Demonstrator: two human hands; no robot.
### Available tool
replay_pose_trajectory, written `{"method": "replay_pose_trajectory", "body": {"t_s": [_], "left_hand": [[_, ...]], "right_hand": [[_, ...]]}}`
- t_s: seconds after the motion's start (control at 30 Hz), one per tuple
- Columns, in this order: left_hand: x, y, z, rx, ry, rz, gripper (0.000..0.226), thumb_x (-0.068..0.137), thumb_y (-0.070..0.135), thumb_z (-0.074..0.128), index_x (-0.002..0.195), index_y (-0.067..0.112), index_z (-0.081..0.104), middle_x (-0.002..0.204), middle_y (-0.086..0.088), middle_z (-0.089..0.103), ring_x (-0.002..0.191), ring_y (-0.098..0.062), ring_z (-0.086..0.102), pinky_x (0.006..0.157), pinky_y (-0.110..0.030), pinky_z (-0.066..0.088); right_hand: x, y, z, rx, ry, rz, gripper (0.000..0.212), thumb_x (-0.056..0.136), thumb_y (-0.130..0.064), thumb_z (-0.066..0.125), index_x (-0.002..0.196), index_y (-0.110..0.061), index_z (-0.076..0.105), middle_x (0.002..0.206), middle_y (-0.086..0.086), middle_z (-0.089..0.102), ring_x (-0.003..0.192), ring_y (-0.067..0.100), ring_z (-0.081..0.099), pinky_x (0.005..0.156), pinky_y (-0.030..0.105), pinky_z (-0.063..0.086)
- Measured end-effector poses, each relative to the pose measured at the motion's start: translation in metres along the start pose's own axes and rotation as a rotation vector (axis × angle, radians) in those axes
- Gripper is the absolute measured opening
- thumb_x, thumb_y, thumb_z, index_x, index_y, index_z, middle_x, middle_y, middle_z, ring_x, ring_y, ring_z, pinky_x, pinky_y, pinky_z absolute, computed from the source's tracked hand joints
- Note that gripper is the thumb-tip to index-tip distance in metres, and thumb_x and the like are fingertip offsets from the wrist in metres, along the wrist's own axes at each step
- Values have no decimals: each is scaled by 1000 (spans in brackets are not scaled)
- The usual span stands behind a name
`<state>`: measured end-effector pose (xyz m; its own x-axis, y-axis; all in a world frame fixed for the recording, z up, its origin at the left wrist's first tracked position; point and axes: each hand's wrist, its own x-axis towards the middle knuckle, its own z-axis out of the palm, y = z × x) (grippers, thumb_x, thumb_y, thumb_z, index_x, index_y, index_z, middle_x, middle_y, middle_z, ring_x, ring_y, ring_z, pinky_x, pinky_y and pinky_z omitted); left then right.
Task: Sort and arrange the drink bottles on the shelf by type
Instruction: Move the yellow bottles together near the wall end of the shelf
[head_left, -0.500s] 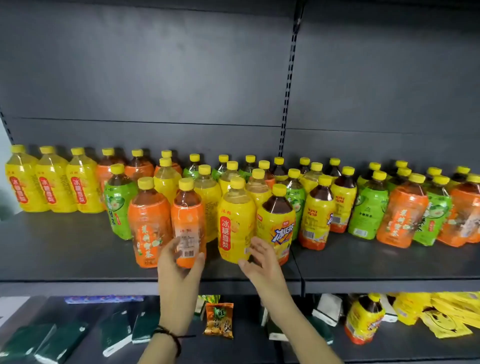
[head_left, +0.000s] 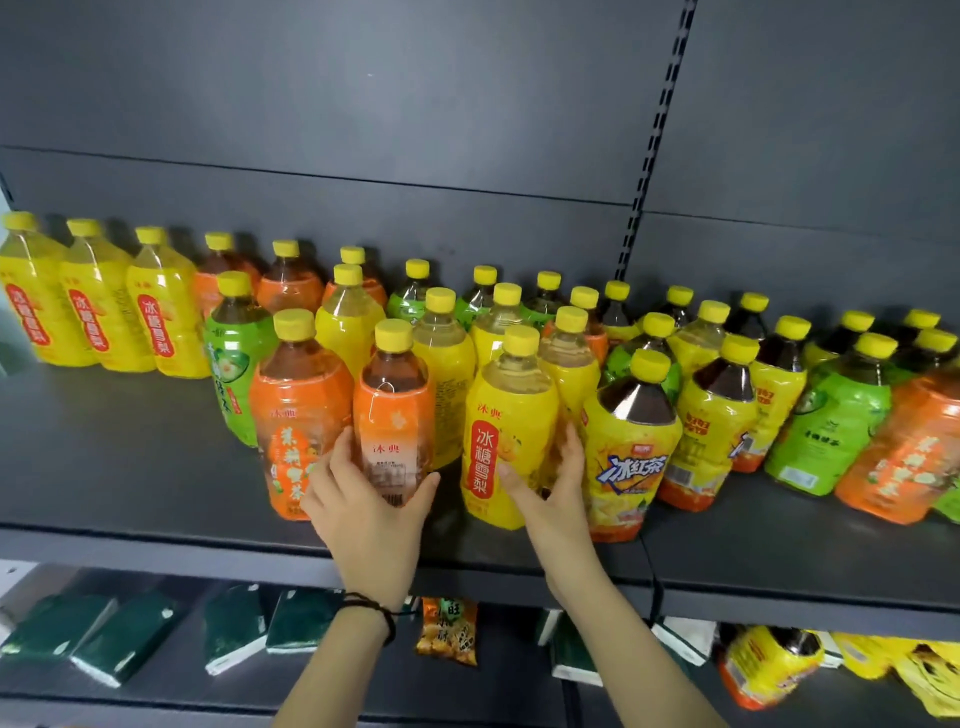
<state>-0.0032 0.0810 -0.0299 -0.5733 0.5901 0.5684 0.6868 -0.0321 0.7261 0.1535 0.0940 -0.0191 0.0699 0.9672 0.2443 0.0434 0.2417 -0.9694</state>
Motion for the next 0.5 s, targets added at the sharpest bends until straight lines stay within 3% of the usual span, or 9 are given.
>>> {"method": "replay_pose_trajectory", "body": {"t_s": [0.2,0.3,0.5], "left_hand": [[12,-10,-6,-26,6,-35,89,47,34,93,120,4,51,113,-18,51,109,-34,42,89,-45,35],[23,-19,-10,-35,-12,-45,88,49,35,93,120,5,50,114,-18,50,110,-36,43,89,-49,37],[56,-51,-17,-61,-90,-25,90,53,36,91,125,5,46,119,-16,48,116,-35,42,95,-49,38]], "right_hand": [[13,8,13,-173,118,-1,110,62,-52,83,147,-35,16,140,-20,23,139,11,26,114,47,33],[19,5,23,-240,201,30,113,58,-55,84,147,-32,18,143,-10,24,139,17,25,113,53,31],[20,4,27,-184,167,20,115,45,-71,79,142,-35,29,134,-17,30,134,13,33,110,49,38]]}}
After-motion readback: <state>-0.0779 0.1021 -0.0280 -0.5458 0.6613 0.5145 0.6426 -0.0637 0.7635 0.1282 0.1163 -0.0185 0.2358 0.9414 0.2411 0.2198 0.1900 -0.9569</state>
